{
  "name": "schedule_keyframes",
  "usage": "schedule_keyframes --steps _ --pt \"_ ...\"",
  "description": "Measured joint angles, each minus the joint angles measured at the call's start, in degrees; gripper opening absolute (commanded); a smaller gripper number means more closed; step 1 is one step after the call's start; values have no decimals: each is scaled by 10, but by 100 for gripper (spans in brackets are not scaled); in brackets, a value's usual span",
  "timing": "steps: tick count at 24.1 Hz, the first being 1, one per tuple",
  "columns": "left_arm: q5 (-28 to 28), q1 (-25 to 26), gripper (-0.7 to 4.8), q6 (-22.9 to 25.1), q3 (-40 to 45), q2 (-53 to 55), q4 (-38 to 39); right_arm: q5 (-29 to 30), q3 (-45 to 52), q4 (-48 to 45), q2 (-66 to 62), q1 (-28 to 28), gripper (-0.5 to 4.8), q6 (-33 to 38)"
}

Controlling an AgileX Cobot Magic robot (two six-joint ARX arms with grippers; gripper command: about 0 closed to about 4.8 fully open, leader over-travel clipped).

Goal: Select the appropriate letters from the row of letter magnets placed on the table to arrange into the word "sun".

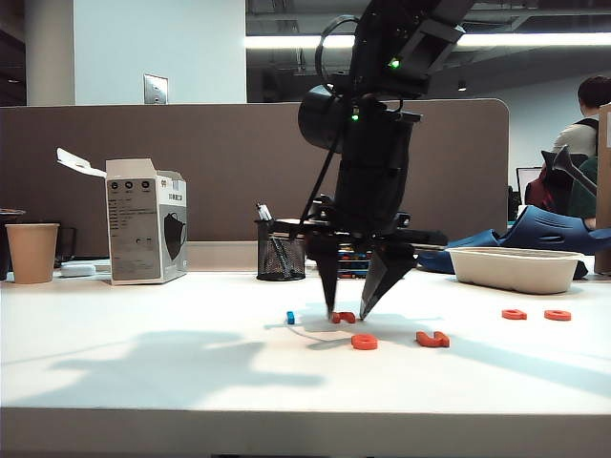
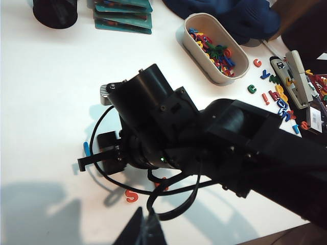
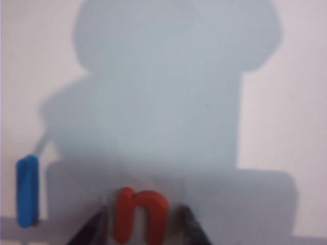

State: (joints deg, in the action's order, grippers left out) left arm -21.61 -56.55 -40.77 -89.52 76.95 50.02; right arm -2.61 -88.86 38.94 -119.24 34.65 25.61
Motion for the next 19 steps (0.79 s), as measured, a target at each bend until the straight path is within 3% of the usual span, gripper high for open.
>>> schedule_keyframes --steps 2,3,5,19 --pt "0 0 -5 0 0 0 0 2 0 0 0 -2 167 0" --pt "0 0 -5 0 0 0 0 1 0 0 0 -1 131 0" --pt "0 0 -5 0 0 0 0 0 0 0 0 -2 114 0" --pt "0 0 -5 0 0 0 0 0 0 -12 -2 -2 111 0"
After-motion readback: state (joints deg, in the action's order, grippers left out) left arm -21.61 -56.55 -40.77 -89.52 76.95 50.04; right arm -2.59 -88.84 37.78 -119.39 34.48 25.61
